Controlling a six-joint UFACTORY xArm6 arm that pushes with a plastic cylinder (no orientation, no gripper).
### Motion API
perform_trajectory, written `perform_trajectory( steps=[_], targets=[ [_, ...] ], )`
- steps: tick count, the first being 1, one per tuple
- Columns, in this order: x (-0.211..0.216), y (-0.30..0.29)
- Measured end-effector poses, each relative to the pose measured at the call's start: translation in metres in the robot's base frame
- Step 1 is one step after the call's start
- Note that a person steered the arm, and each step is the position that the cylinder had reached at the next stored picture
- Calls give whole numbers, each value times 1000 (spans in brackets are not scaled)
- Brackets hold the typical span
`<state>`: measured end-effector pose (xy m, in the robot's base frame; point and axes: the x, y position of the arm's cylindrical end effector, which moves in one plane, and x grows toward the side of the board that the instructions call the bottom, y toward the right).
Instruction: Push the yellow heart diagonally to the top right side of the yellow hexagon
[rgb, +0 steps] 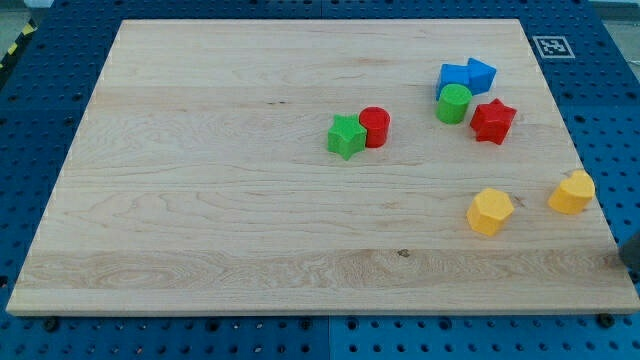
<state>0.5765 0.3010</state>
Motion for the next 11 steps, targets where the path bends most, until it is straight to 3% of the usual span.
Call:
perform_trajectory(
  steps=[5, 7, 8, 9, 10, 11],
  targets=[
    [-35, -9],
    [-68, -10],
    [-41, -12],
    [-42, -33],
    [-74, -35],
    [-80, -35]
  ],
)
